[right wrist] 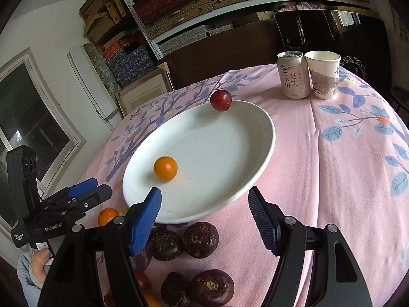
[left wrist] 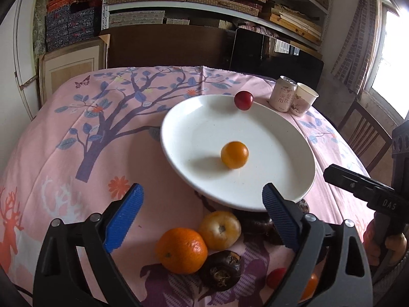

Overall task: Organize fruits
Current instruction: 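Withdraw both open grippers from the plate toward the fruit cluster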

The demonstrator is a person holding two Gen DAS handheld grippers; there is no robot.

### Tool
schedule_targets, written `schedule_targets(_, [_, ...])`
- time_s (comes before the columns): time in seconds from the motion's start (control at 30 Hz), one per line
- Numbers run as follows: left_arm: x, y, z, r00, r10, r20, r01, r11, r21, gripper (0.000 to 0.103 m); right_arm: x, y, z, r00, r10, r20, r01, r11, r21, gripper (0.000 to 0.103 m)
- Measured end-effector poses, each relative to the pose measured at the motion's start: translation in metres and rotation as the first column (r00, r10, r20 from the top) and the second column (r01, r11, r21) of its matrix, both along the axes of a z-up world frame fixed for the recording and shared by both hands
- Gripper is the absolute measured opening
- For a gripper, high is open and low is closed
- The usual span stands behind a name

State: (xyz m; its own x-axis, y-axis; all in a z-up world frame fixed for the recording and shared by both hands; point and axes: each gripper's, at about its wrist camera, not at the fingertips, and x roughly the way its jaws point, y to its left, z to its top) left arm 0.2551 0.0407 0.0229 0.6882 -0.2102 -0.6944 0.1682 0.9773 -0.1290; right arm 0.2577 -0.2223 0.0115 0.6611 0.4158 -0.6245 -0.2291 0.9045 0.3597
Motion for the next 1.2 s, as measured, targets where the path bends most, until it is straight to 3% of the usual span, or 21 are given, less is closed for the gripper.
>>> schedule_targets(0.13, [0.001,0.003,-0.014,0.999,0.032,-0.040,-0.029,0.996,0.084,0.094,-0.006,0.000,-0.007,0.999,-0.030,-0.043,0.026,0.994,-0.110,0.077])
schedule_targets(0.33, [0.006,-0.014,-0.029,0.997,-0.003,-0.082,0.019,0.981,0.191,0.095,-0.005,0.013,-0.020,0.995,0.000,-0.099,-0.022,0.976,-0.218,0.078])
schedule_targets(0.43, [0.010,-0.020,-0.032,0.996,-0.015,-0.091,0.034,0.977,0.210,0.095,0.003,0.022,-0.024,0.994,0.007,-0.109,-0.035,0.966,-0.255,0.078])
schedule_targets(0.63, [0.024,-0.020,-0.034,0.993,-0.014,-0.118,0.037,0.980,0.194,0.099,0.021,0.026,-0.024,0.989,0.032,-0.146,-0.064,0.974,-0.216,0.079])
schedule_targets(0.73, [0.030,-0.022,-0.034,0.992,-0.024,-0.128,0.048,0.980,0.191,0.099,0.028,0.023,-0.013,0.994,-0.002,-0.110,-0.020,0.979,-0.202,0.079])
schedule_targets(0.87, [0.040,-0.024,-0.037,0.990,-0.021,-0.141,0.047,0.982,0.185,0.099,0.044,0.021,-0.015,0.989,-0.002,-0.145,-0.022,0.986,-0.164,0.078])
schedule_targets(1.07, [0.051,-0.021,-0.047,0.984,-0.005,-0.179,0.033,0.988,0.152,0.099,0.039,0.018,-0.019,0.987,0.006,-0.163,-0.029,0.990,-0.140,0.079])
schedule_targets(1.2, [0.036,-0.018,-0.037,0.990,-0.014,-0.140,0.039,0.984,0.176,0.099,0.020,0.016,-0.021,0.989,0.028,-0.148,-0.051,0.988,-0.147,0.079])
